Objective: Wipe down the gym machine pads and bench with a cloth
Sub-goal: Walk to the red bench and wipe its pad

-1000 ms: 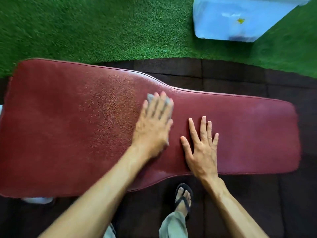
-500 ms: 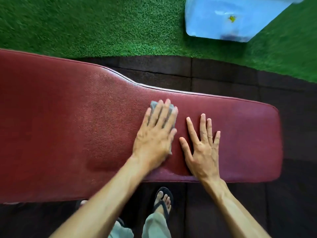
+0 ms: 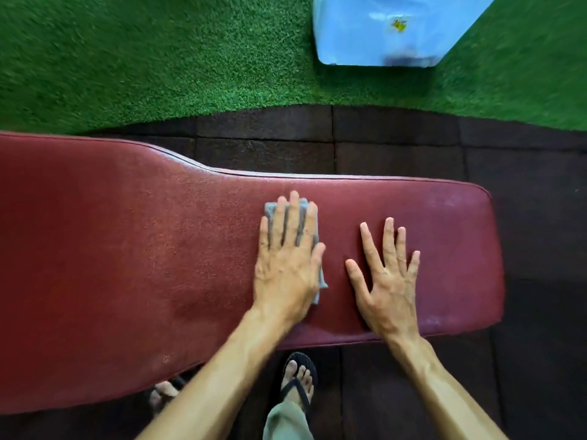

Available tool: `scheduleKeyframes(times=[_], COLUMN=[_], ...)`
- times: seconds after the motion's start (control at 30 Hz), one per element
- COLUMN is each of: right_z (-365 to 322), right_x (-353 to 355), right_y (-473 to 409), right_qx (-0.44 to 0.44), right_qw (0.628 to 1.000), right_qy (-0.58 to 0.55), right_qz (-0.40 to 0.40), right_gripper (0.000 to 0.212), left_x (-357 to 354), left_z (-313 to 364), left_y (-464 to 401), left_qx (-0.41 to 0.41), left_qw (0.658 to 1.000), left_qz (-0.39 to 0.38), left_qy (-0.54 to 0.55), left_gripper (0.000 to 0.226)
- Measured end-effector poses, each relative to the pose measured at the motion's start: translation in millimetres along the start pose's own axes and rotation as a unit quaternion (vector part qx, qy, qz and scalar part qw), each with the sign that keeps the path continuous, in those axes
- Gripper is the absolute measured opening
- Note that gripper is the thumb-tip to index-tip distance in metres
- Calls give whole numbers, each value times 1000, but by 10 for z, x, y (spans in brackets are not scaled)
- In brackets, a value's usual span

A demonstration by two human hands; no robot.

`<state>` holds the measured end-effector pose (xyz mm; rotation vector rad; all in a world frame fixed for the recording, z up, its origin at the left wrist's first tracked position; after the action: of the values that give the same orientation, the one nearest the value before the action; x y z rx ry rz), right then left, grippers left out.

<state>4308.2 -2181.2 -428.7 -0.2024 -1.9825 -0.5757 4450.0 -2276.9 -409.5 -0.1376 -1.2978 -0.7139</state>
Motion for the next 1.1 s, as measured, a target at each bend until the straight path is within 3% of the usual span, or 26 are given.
scheduleKeyframes(times=[0.1, 0.23, 0.43, 0.6, 0.73, 0.8, 0.9, 1.0, 1.1], right_z=[-54, -518, -1169, -678, 171, 170, -351, -385, 457], right_x=[66, 74, -346, -350, 50, 231, 175, -73, -22], right_y=[19, 138, 152, 323, -30, -499, -675, 57, 517], right_qx=[-5, 21, -3, 9, -104, -135, -26, 108, 53], right_qw=[997, 989, 999, 999, 994, 990, 999, 992, 996], right_qy=[-80, -142, -42, 50, 25, -8, 29, 56, 59], right_qz=[12, 24, 19, 17, 8, 35, 29, -38, -38], right_gripper=[65, 60, 59, 63, 67, 69, 68, 63, 63], left_x=[66, 319, 269, 301, 303, 308, 306, 316, 297], left_z=[-86, -801, -837, -846, -828, -830, -803, -788, -664], left_y=[220, 170, 139, 125, 125, 124, 118, 128, 130], left_qx=[-54, 48, 59, 51, 59, 65, 72, 79, 88], left_qw=[996, 997, 994, 994, 992, 992, 992, 991, 992], left_qz=[-10, 48, 35, 48, 44, 45, 45, 44, 33], left_qy=[72, -23, -84, -89, -99, -96, -97, -98, -82], left_gripper=[62, 60, 58, 63, 69, 69, 70, 71, 73])
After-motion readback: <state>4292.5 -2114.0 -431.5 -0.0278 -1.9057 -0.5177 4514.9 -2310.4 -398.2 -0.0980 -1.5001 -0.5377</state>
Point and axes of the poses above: each hand's wrist, its own y-axis away from the middle knuckle, its own x-axis out of the back of the hand, z = x × y, the point moved 7 cm from there along -y, towards the middle knuckle, and after that the axes turned 9 degrees about -z, right-handed, at the moved point
